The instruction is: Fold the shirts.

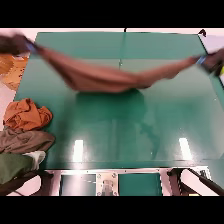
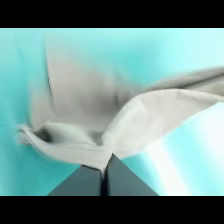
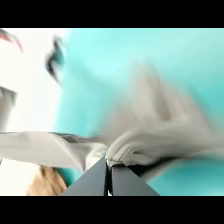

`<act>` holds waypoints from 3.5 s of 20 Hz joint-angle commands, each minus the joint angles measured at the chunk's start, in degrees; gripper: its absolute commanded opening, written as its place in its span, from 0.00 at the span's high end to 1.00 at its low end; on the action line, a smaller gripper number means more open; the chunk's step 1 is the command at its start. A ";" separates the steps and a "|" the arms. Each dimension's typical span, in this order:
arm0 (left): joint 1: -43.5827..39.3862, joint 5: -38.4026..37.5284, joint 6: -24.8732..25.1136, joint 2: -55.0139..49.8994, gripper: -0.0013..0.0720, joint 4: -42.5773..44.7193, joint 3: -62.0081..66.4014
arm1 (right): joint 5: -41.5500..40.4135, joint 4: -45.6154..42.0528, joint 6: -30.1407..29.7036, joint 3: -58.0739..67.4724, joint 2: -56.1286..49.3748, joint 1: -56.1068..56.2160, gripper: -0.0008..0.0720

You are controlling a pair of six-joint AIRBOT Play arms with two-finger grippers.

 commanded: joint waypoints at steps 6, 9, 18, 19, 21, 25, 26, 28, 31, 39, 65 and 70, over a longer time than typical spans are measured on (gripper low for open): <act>0.00 17.14 -2.36 15.72 0.95 0.24 21.90 | -18.27 5.88 2.43 20.72 18.88 -9.64 0.97; 0.00 15.93 -2.93 16.39 0.95 7.28 21.49 | -19.04 2.86 2.51 22.82 20.63 -12.83 0.97; -0.15 13.55 1.90 6.93 0.95 1.92 -3.17 | -15.43 -4.22 -0.79 6.67 12.46 -9.90 0.97; -0.96 14.03 4.28 3.76 0.95 -1.77 -6.01 | -15.80 -4.50 -3.78 2.75 9.64 -7.19 0.97; -4.42 14.43 6.08 -3.96 0.95 -1.88 -10.54 | -20.09 -8.55 -7.04 -3.89 2.95 -1.31 0.97; -9.73 18.43 5.90 -21.99 0.95 0.48 -13.38 | -28.85 -12.94 -7.74 -7.63 -15.87 4.39 0.97; -10.25 20.98 4.57 -26.14 0.96 0.48 -13.38 | -29.88 -12.94 -7.74 -6.60 -20.83 4.66 0.97; -10.47 26.49 3.06 -31.98 0.96 -0.96 -13.33 | -30.18 -12.41 -7.74 -2.05 -30.60 4.63 0.97; -10.47 35.23 3.17 -35.69 0.96 -4.42 -13.31 | -29.20 -11.47 -7.67 7.91 -41.16 4.63 0.97; -10.47 43.08 4.74 -37.11 0.95 -5.29 -10.19 | -30.01 -11.43 -7.52 23.45 -47.54 4.66 0.97; -12.63 19.96 0.07 -38.05 0.95 6.84 -21.14 | -9.73 -40.19 3.58 4.00 -41.07 1.66 0.97; -11.93 10.99 -5.79 -37.90 0.25 6.58 -19.12 | -2.89 -42.10 5.95 6.73 -40.57 0.98 0.49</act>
